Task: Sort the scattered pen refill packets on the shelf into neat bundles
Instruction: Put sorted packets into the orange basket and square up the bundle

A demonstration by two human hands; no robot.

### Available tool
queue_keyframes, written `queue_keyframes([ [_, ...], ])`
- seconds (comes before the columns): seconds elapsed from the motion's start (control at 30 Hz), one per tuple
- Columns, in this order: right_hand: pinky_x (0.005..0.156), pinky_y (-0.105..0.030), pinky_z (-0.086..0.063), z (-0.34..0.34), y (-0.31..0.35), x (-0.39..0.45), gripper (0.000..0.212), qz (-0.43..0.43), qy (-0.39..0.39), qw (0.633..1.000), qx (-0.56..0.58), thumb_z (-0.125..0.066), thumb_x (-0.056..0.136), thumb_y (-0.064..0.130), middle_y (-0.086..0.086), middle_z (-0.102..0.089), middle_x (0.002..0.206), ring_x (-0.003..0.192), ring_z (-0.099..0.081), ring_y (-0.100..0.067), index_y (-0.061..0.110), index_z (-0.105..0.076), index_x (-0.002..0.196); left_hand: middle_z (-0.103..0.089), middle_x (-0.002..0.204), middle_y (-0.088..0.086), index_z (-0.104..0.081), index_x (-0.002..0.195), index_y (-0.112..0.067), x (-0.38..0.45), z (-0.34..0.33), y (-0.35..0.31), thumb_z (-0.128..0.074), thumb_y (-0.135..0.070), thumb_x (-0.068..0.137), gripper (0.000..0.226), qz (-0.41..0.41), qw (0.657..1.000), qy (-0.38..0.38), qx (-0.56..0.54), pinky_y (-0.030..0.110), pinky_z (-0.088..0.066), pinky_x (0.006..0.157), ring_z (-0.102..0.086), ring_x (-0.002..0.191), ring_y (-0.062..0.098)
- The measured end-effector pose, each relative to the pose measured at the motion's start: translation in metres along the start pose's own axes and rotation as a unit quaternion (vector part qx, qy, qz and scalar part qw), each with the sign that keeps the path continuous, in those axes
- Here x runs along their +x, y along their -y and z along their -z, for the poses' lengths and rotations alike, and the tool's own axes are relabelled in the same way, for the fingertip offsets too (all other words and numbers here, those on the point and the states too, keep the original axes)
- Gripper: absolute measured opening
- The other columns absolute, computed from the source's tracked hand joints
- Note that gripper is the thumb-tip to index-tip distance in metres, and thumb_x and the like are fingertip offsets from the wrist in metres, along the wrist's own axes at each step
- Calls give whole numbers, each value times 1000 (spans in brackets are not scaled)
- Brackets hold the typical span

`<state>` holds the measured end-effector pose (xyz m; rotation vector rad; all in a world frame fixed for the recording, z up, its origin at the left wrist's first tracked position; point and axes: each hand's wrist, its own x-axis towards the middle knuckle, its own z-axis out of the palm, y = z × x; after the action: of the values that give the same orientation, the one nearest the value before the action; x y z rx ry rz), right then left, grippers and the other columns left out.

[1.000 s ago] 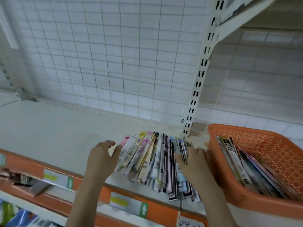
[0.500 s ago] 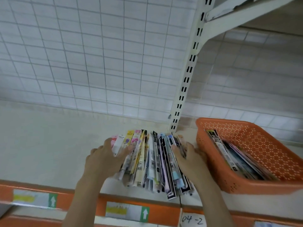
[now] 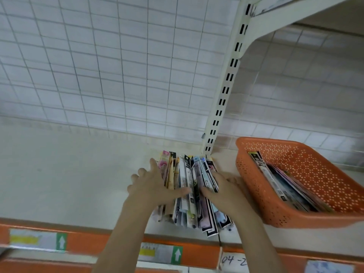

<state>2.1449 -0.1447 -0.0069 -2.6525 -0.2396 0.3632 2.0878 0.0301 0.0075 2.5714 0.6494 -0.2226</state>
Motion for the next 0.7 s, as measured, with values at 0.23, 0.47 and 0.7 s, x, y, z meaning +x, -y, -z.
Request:
queue_keyframes([
  [0.23,110,-47,-26,9,12,-5,66,-11,27,1000,-4,-43,92,46,-10,-14,153,140,-14,-36,34,-10,148,-37,139,18,-5,145,-5,4,3,-17,-80,-49,62,120,-30,996,63,-62,38,-41,99,-42,126,32],
  [0.47,113,-50,-19,8,22,-12,88,-5,50,999,-6,-40,81,72,-13,-4,157,144,-4,-37,32,-2,150,-46,109,8,-23,134,-2,4,10,-12,-81,-29,67,92,-23,986,81,-146,25,-43,69,-47,95,21],
  [0.7,107,-45,-30,12,21,-9,85,-3,48,999,-23,-58,83,47,-9,-19,150,137,-16,-36,30,-6,149,-42,84,2,-33,119,-1,8,9,0,-68,-11,77,56,-25,982,72,-171,20,-35,50,-46,72,12],
])
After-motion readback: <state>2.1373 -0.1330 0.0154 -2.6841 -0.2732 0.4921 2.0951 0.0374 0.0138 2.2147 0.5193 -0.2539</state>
